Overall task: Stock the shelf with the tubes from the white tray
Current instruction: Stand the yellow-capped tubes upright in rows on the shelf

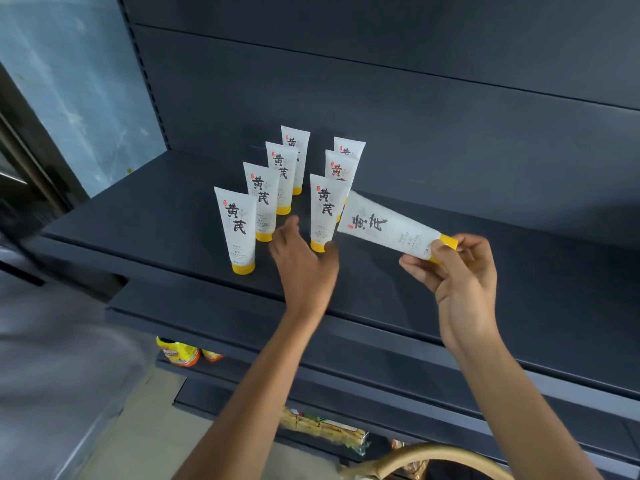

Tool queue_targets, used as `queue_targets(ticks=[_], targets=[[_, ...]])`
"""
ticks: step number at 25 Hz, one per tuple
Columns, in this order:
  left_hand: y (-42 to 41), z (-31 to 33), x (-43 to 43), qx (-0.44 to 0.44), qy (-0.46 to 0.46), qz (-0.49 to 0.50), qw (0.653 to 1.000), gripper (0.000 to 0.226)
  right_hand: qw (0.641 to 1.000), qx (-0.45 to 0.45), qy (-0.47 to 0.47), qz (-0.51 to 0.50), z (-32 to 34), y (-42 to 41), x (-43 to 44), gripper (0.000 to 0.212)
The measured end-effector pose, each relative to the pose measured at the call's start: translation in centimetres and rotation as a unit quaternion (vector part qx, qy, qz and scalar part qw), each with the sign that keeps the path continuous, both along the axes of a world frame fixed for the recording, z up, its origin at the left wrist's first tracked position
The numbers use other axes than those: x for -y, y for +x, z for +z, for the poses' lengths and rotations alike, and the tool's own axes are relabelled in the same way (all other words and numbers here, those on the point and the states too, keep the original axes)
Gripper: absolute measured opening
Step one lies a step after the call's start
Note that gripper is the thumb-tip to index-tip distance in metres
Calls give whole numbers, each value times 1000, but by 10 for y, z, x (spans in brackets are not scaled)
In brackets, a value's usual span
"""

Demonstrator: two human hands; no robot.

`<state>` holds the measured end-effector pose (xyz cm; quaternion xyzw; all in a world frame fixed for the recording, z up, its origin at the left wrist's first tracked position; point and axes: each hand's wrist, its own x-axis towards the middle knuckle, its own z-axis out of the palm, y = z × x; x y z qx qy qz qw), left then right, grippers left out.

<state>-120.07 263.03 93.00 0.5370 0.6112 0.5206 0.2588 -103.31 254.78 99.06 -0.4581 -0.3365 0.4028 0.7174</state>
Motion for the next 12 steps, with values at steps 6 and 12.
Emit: queue_targets(ticks=[6,12], targets=[[14,24,84,275,-39,-148,949,15,997,21,27,74,-18,-46,-4,24],[-2,25,71,325,-61,-86,940,17,981,166,35,96,-30,-68,-16,36]])
